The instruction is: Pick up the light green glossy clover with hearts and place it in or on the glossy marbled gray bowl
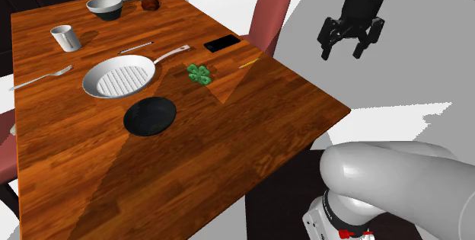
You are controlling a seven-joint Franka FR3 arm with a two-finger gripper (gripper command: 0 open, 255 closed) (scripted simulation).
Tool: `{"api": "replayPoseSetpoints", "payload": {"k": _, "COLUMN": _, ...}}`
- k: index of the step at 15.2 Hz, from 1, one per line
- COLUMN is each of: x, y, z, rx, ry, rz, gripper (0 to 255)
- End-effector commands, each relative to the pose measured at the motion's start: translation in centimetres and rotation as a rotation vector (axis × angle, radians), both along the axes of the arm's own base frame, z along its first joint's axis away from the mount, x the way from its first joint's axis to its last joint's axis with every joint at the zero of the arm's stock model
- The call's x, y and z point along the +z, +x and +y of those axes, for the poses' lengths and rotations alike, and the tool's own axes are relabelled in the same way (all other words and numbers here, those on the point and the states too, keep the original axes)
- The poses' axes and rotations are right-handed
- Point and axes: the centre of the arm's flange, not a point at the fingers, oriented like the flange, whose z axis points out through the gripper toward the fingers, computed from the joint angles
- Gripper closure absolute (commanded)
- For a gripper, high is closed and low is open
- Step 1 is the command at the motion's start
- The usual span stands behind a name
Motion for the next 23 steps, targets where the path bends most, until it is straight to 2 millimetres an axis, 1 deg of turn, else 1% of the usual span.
{"api": "replayPoseSetpoints", "payload": {"k": 1, "x": 0.0, "y": 0.0, "z": 0.0, "rx": 0.0, "ry": 0.0, "rz": 0.0, "gripper": 0}}
{"api": "replayPoseSetpoints", "payload": {"k": 7, "x": -2.4, "y": 5.6, "z": 4.7, "rx": 0.183, "ry": 0.012, "rz": -0.027, "gripper": 0}}
{"api": "replayPoseSetpoints", "payload": {"k": 13, "x": -4.6, "y": 10.4, "z": 10.3, "rx": 0.365, "ry": 0.024, "rz": -0.054, "gripper": 0}}
{"api": "replayPoseSetpoints", "payload": {"k": 18, "x": -6.3, "y": 13.5, "z": 15.7, "rx": 0.517, "ry": 0.034, "rz": -0.077, "gripper": 0}}
{"api": "replayPoseSetpoints", "payload": {"k": 23, "x": -7.9, "y": 15.9, "z": 21.4, "rx": 0.669, "ry": 0.043, "rz": -0.1, "gripper": 0}}
